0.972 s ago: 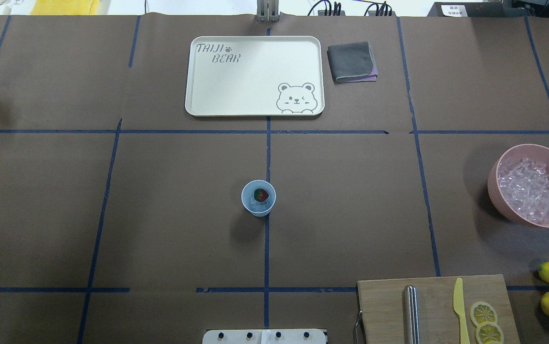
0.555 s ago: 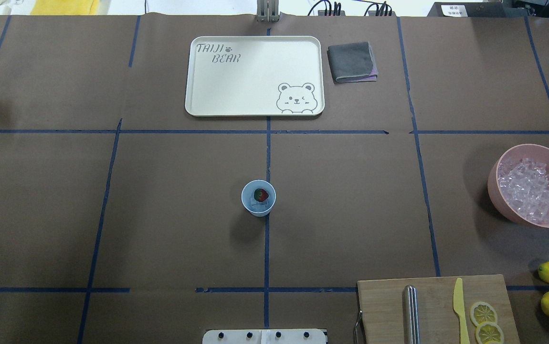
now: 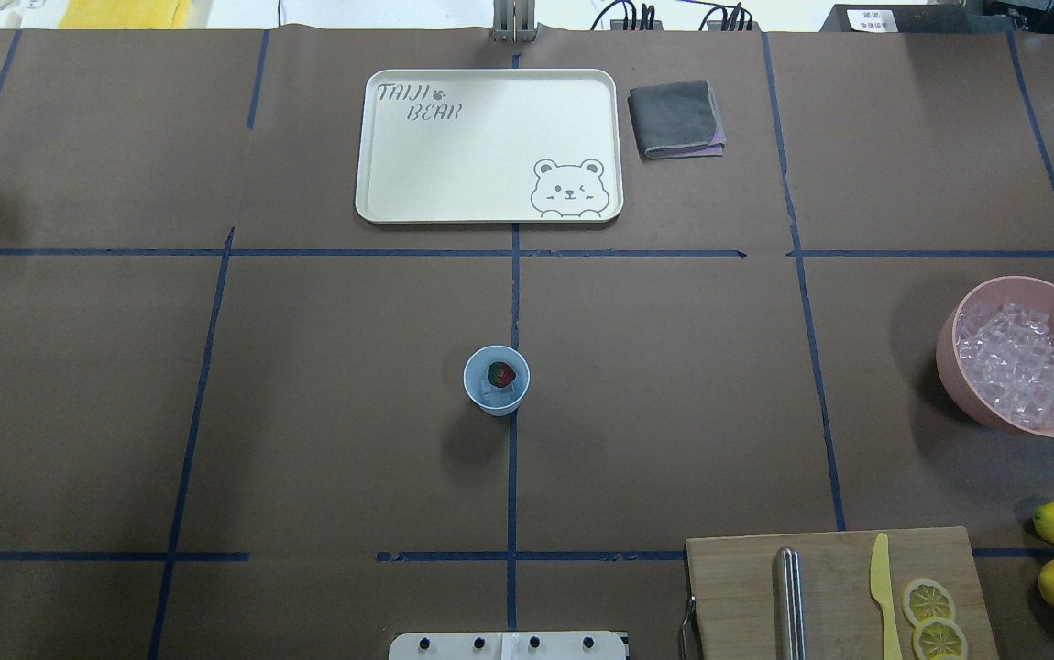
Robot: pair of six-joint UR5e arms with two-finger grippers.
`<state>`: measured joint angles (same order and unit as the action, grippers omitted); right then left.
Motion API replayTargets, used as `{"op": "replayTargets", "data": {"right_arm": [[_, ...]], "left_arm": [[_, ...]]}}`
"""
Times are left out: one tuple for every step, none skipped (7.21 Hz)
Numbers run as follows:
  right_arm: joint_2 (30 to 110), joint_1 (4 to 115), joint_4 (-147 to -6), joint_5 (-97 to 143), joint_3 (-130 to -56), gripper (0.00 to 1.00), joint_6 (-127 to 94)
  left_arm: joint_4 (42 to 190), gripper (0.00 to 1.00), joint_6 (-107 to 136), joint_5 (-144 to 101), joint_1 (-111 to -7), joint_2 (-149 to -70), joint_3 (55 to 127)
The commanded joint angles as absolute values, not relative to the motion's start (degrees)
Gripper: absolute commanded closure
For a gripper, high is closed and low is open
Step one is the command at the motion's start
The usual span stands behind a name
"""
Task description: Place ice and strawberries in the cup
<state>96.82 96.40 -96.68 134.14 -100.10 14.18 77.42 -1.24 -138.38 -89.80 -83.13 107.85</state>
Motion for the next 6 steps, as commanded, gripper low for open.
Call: {"op": "replayTargets", "data": {"right_arm": [[96.7, 96.3, -96.6, 134.3, -100.1, 0.00, 13.5], [96.6, 96.3, -96.6, 134.3, -100.2, 0.00, 13.4], [96.6, 96.3, -96.6, 134.3, -100.1, 0.00, 13.4], [96.6, 96.3, -96.6, 134.4, -100.2, 0.00, 13.4], [96.6, 96.3, -96.6, 134.3, -100.3, 0.00, 13.3], [96.6, 96.3, -96.6, 134.3, -100.3, 0.00, 13.3]], "left_arm": [[77.4, 0.00, -1.2, -138.2, -89.8, -82.4, 108.5], [77.4, 0.00, -1.1, -138.1, -89.8, -82.4, 108.4], [77.4, 0.00, -1.1, -138.1, -89.7, -82.4, 108.3], [77.5, 0.00, -1.1, -138.1, -89.7, -82.4, 108.0], [77.5, 0.00, -1.1, -138.1, -89.7, -82.4, 108.2], [77.5, 0.00, -1.1, -138.1, -89.7, -82.4, 108.2]]}}
